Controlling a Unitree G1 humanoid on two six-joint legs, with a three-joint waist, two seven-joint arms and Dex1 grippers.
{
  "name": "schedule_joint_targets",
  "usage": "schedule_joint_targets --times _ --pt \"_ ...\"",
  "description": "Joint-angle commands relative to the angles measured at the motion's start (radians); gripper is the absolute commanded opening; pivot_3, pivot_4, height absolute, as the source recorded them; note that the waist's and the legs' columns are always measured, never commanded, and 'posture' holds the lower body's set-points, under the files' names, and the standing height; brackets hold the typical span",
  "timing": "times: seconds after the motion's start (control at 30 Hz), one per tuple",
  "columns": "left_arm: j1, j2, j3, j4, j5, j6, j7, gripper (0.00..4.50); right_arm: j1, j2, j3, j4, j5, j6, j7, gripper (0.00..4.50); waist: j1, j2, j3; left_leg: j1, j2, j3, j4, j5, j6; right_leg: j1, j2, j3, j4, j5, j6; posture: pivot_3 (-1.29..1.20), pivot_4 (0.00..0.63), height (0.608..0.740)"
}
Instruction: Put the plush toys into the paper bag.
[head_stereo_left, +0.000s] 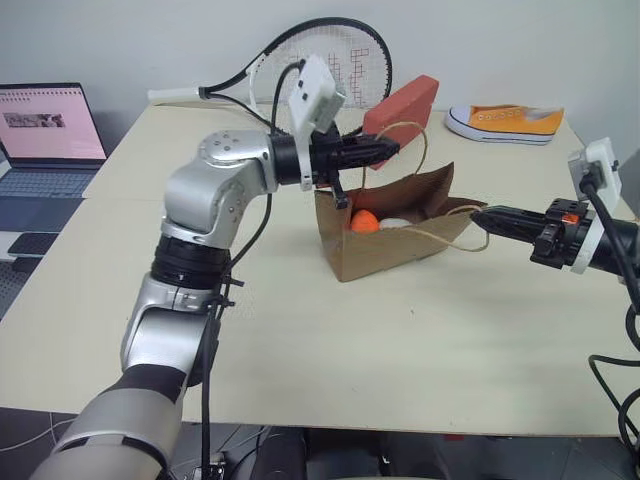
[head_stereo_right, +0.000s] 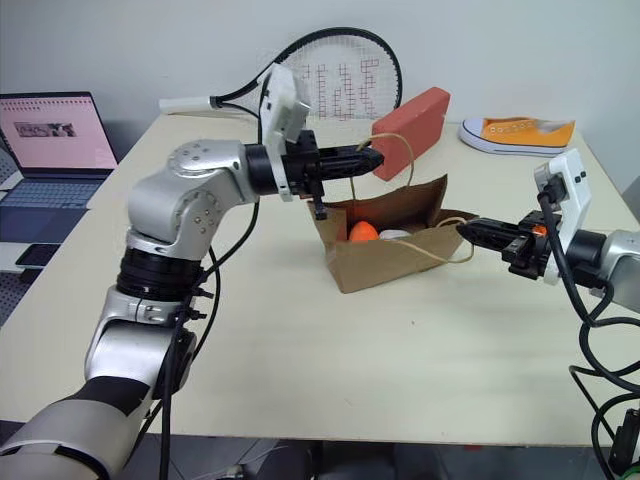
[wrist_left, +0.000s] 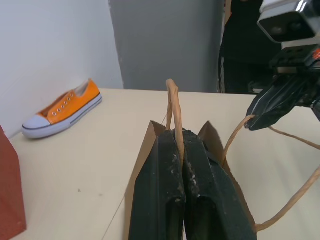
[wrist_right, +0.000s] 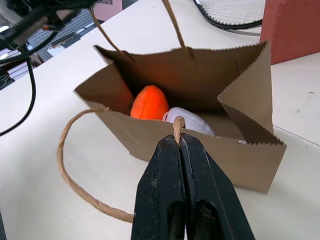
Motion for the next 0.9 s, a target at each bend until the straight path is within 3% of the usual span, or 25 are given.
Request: schedule_joint_targets --times 0.03,0.3,0.33,0.47,0.77,0.83,0.9 --pt "-0.067 -0.014 0.007 0.045 0.026 -0.053 -0.023 0.0 -0.052 -0.016 -0.029 0.02 0.048 0.009 -0.029 0.03 0.0 0.0 0.0 0.0 0.0 0.0 0.0 0.0 0.0 0.0 0.0 0.0 0.0 0.0 0.0 0.0 0.15 0.74" --pt "-0.088 -0.048 -0.001 0.142 0.066 -0.1 -0.066 0.0 -0.062 0.005 0.011 0.054 0.034 0.002 -0.085 0.03 0.0 0.0 0.0 0.0 0.0 0.0 -0.001 0.0 0.0 -0.001 0.0 0.0 0.0 0.0 0.0 0.0 0.15 0.74" --pt "-0.085 -0.048 -0.001 0.141 0.063 -0.098 -0.079 0.2 -0.063 0.012 0.012 0.054 0.027 -0.008 -0.094 0.2 0.0 0.0 0.0 0.0 0.0 0.0 -0.001 0.0 0.0 -0.001 0.0 0.0 0.0 0.0 0.0 0.0 0.15 0.74" --pt "-0.068 -0.028 -0.004 0.106 0.063 -0.096 -0.135 1.1 -0.067 0.011 0.014 0.051 0.023 -0.034 -0.098 1.21 -0.001 0.0 0.0 0.0 0.0 0.0 -0.001 0.0 0.0 -0.001 0.0 0.0 0.0 0.0 0.0 0.0 0.15 0.74" --pt "0.035 0.048 0.033 -0.037 0.052 -0.058 -0.131 3.89 -0.065 -0.123 0.005 0.071 -0.006 -0.12 0.022 4.42 0.0 0.001 0.0 0.0 0.0 0.0 -0.002 0.0 0.0 -0.001 0.0 0.0 0.0 0.0 0.0 0.0 0.15 0.74" --pt "0.06 0.063 0.049 -0.066 0.053 -0.055 -0.108 4.45 -0.055 -0.168 0.006 0.078 -0.019 -0.144 0.071 4.5 0.0 0.001 0.0 0.0 0.0 0.001 -0.002 0.0 0.0 -0.001 0.0 0.0 0.0 0.0 0.0 0.0 0.15 0.74" --pt "0.08 0.082 0.07 -0.094 0.045 -0.045 -0.088 4.48 -0.038 -0.203 0.007 0.082 -0.044 -0.184 0.12 4.5 0.0 0.001 0.0 0.0 0.0 0.001 -0.002 0.0 0.0 -0.001 0.0 0.0 0.0 0.0 0.0 0.0 0.15 0.74"
